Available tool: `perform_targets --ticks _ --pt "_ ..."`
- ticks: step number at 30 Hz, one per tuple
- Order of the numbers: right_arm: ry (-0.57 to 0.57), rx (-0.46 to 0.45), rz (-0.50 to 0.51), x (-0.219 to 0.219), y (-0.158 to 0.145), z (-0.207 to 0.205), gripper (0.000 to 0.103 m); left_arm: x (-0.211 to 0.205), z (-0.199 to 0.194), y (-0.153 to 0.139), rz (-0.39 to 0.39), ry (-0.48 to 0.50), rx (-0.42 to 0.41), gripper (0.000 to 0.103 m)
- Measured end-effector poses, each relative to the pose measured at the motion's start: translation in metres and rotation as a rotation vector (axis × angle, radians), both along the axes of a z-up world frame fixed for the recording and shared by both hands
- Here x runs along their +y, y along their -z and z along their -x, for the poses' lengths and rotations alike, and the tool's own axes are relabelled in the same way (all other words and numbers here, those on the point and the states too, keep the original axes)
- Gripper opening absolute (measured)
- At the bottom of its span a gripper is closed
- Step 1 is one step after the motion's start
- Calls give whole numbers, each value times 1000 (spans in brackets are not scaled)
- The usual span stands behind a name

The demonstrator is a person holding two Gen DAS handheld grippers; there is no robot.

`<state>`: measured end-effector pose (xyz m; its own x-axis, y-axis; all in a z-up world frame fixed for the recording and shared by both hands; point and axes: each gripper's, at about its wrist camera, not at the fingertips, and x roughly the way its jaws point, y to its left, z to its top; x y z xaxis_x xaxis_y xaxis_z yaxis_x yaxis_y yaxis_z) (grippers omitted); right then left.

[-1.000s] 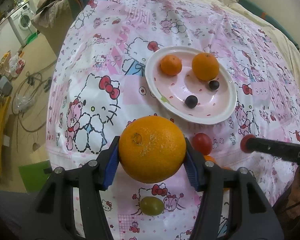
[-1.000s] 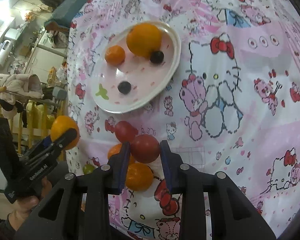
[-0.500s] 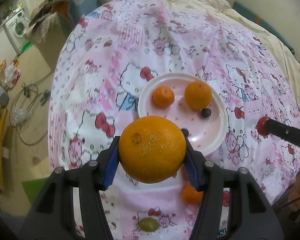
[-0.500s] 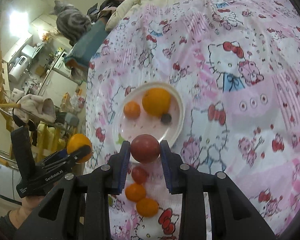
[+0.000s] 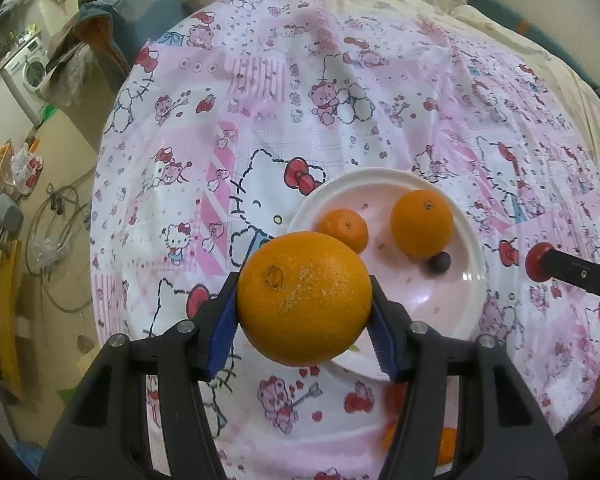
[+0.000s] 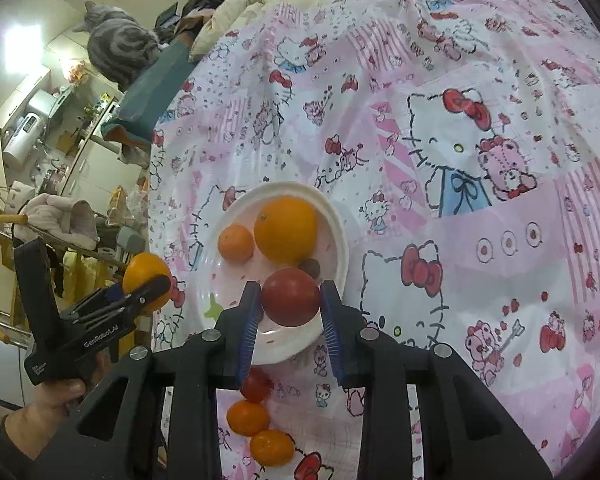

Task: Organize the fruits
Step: 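Carry the orange and cherry tomato onto the white plate and open both tools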

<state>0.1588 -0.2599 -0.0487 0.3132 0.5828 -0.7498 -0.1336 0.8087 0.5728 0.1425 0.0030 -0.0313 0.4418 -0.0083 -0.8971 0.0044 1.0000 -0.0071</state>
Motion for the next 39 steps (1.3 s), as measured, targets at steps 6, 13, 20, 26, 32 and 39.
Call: perform_targets --ticks 6,13,20,26,32,39 --pt "-51 38 35 19 20 -12 32 1 -9 24 44 4 57 54" --pt "-94 73 83 39 43 -21 32 -15 -16 38 49 44 73 54" --pt "-79 106 78 35 53 -21 32 -32 -21 50 72 105 78 55" --pt "-67 107 66 33 50 -22 33 -36 -26 56 88 109 71 55" --pt "-55 113 64 30 50 -22 34 -41 -25 56 85 138 53 57" --pt "-32 95 60 24 46 -21 35 -42 -26 57 99 138 59 57"
